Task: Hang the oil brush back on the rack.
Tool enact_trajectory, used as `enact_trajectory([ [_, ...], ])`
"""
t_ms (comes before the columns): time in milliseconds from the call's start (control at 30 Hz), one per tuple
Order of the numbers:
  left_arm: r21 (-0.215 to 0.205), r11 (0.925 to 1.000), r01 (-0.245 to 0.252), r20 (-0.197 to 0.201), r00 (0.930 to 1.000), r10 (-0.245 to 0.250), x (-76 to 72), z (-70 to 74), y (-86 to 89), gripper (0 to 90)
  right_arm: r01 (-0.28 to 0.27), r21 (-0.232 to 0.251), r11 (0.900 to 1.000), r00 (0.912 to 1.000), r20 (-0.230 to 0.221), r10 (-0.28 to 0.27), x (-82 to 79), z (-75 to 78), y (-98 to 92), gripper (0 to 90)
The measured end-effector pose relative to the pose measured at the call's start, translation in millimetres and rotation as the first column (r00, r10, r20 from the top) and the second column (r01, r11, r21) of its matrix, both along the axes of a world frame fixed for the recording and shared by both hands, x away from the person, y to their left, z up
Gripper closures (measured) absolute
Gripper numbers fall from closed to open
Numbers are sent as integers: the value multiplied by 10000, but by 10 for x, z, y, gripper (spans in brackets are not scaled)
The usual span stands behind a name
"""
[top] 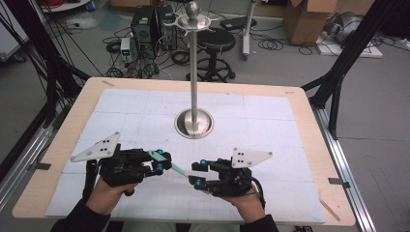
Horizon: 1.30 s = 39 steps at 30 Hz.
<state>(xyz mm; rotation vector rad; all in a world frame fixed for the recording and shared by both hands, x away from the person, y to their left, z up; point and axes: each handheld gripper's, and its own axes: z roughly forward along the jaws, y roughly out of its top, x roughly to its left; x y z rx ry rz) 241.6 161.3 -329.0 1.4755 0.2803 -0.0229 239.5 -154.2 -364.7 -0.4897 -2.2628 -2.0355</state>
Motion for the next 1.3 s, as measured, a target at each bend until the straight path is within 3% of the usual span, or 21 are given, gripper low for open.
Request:
enact_trajectory([
  [133,466,9987,-187,-93,9998,191,-11,45,-2,763,595,-469,9971,9981,206,-586,-13,11,44,429],
  [167,818,9958,-409,-29,9991,413,-22,74,-5,763,757,-696,9947,9966,373,-732,-19,18,63,413],
  [200,818,9958,-409,-29,9991,413,-22,74,-5,763,757,-696,9947,9966,373,-732,-19,18,63,413],
  [300,1459,9849,-933,12,9956,942,-38,115,-1,763,1067,-1314,9856,9921,795,-968,-48,47,131,384],
  [333,1459,9849,-933,12,9956,942,-38,115,-1,762,1067,-1314,9856,9921,795,-968,-48,47,131,384],
  [367,1733,9783,-1133,56,9935,1140,-43,130,-6,762,1123,-1522,9819,9903,989,-979,-61,60,169,382],
  [533,2128,9705,-1132,-24,9932,1164,-46,173,-23,761,969,-1538,9833,9914,1018,-818,-71,75,230,388],
  [600,2473,9614,-1211,-45,9920,1261,-53,207,-33,761,848,-1643,9828,9918,1084,-675,-73,85,271,408],
  [733,2728,9534,-1292,-15,9909,1347,-62,232,-48,761,902,-1783,9798,9899,1239,-686,-75,87,316,447],
  [767,2908,9464,-1409,-60,9888,1491,-70,248,-64,761,955,-1862,9779,9895,1244,-730,-81,85,343,472],
  [900,3182,9358,-1521,-139,9862,1650,-86,272,-113,761,994,-1911,9765,9876,1391,-733,-88,81,403,525],
  [1100,3212,9364,-1415,-199,9876,1560,-92,287,-157,760,1064,-2033,9733,9852,1538,-756,-93,87,455,602],
  [1200,3244,9354,-1410,-262,9871,1579,-89,286,-169,760,1234,-2057,9708,9801,1788,-867,-105,93,471,669],
  [1300,3152,9394,-1348,-365,9874,1539,-87,286,-176,759,1263,-2045,9707,9777,1913,-869,-109,94,473,709],
])
